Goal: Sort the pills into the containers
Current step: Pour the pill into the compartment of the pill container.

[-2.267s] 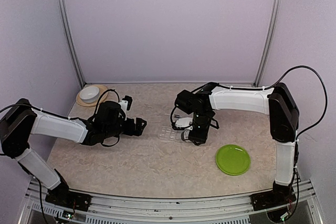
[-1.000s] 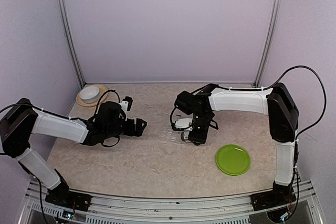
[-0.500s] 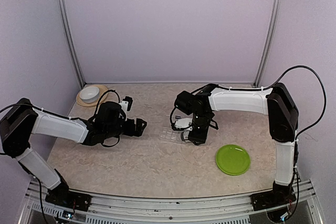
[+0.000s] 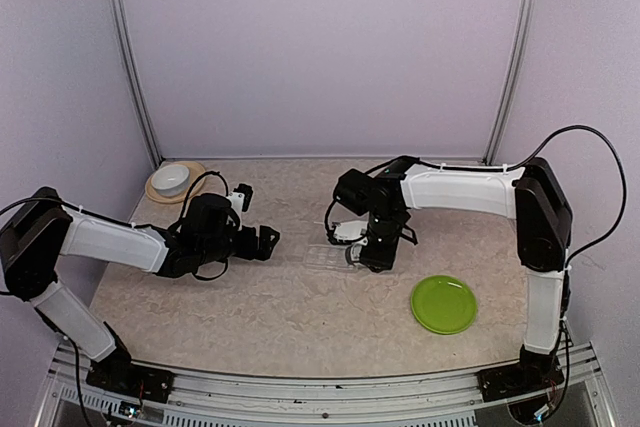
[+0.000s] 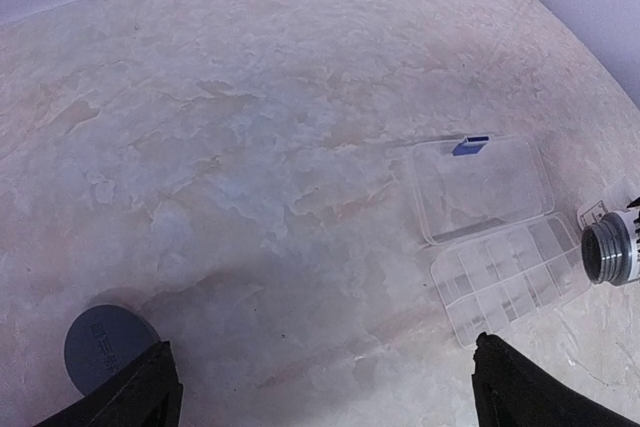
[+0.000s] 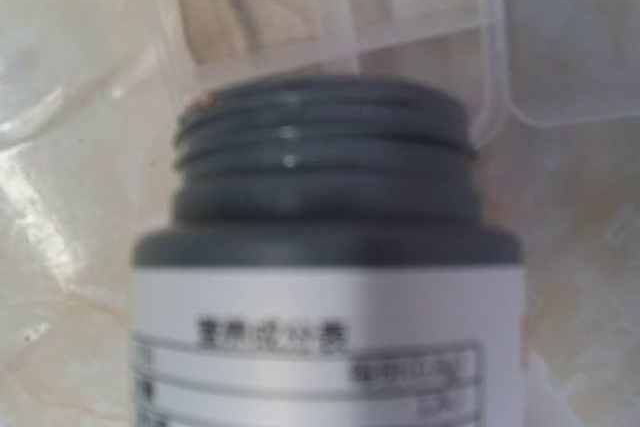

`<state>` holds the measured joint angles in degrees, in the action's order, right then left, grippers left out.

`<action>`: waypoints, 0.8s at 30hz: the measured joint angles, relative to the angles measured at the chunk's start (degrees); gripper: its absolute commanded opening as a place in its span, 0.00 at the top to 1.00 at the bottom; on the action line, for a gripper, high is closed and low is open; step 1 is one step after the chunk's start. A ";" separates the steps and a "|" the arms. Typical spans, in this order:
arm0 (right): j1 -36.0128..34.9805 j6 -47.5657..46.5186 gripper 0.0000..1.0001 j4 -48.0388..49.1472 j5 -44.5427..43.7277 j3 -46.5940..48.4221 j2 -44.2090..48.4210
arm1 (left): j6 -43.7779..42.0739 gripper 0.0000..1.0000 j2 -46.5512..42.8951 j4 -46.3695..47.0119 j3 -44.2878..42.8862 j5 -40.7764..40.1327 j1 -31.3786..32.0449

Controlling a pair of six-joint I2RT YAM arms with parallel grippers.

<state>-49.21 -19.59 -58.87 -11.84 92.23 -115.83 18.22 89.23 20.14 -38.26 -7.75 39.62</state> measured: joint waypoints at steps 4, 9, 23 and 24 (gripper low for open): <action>-0.02 -0.02 1.00 -0.02 -0.15 0.00 0.52 | 0.00 0.01 0.02 0.00 0.00 0.00 0.00; -0.02 -0.02 1.00 -0.04 -0.24 -0.02 1.27 | 0.00 0.01 0.02 0.00 0.00 0.00 0.11; 0.00 0.00 1.00 -0.22 -0.04 -2.08 1.62 | 0.00 0.01 0.02 0.00 0.00 0.00 0.13; 0.00 0.00 1.00 -0.22 0.00 -2.08 1.55 | 0.00 0.01 0.02 0.00 0.00 0.00 0.13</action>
<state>-49.21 -19.59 -59.09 -11.84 90.15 -114.28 18.22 89.25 20.14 -38.26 -7.75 39.75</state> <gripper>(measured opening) 0.532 0.987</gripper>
